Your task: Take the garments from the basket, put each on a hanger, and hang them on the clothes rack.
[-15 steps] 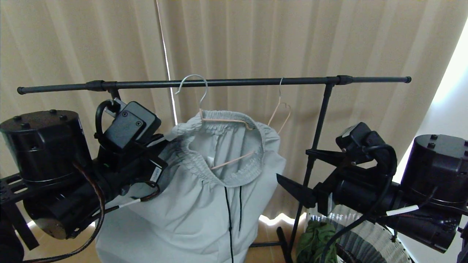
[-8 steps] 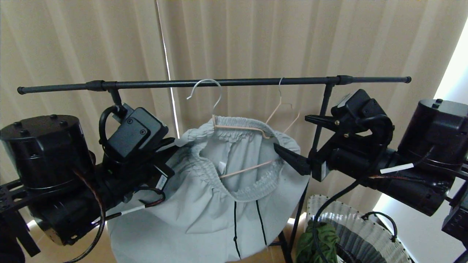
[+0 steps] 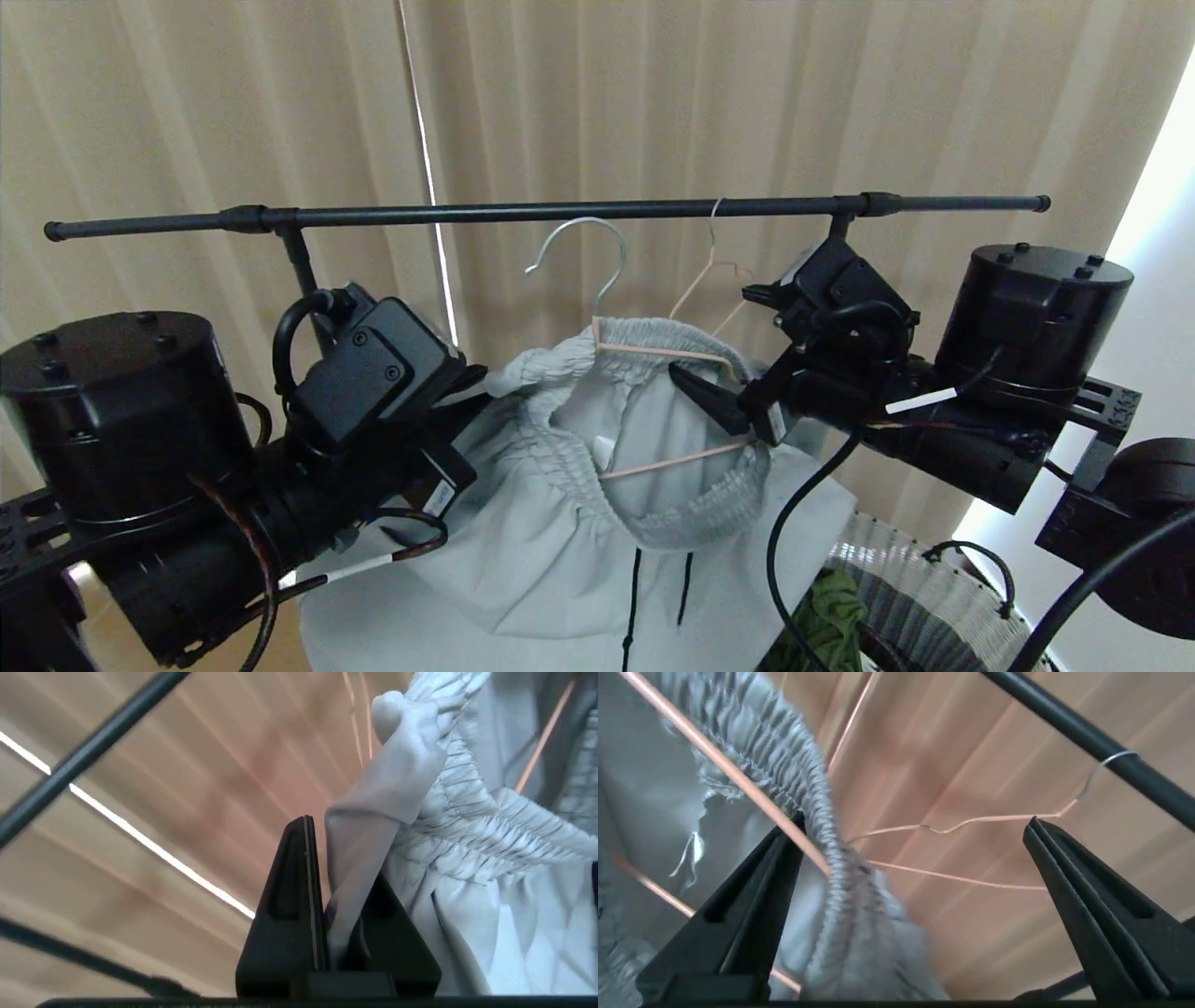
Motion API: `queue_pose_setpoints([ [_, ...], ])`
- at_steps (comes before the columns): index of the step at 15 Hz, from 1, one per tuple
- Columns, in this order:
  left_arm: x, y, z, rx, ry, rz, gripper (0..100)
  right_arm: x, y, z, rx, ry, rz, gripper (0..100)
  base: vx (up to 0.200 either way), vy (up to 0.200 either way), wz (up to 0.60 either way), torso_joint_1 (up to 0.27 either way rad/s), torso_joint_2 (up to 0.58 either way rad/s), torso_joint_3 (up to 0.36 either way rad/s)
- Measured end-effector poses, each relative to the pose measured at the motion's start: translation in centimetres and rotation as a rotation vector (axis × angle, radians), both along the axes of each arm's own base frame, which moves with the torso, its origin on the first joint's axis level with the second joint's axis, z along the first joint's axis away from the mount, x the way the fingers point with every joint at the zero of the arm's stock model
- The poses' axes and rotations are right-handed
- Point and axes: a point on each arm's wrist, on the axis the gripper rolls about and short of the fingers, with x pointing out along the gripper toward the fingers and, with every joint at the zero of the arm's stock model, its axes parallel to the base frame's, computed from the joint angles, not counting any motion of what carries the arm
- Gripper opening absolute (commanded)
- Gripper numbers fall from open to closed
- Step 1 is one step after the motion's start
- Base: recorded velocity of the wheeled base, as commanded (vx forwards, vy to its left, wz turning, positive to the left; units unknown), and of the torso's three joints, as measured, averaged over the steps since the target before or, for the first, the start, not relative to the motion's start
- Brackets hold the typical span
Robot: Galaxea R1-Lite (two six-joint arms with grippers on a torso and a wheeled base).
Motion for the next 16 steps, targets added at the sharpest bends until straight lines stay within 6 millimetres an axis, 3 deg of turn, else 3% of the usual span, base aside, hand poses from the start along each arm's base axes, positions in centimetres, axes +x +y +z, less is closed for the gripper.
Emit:
queue_pose_setpoints([
  [2, -0.14, -0.13, -0.07, 0.009, -0.003, -0.009, 0, 0.16, 0.15, -0.2, -0.003, 0.004, 0.001, 100, 0.0, 0.0, 0.0, 0.0, 0.0, 0.0],
  [3, -0.16, -0.13, -0.11, 0.014, -0.005, -0.01, 0, 0.2, 0.2, -0.3, -0.005, 0.007, 0.003, 0, 0.0, 0.0, 0.0, 0.0, 0.0, 0.0],
  [16, -0.23, 0.07, -0.55, 0.021, 0.009, -0.005, 0, -0.42, 0.45, -0.61, -0.01, 0.012, 0.021, 0, 0.0, 0.0, 0.0, 0.0, 0.0, 0.0],
])
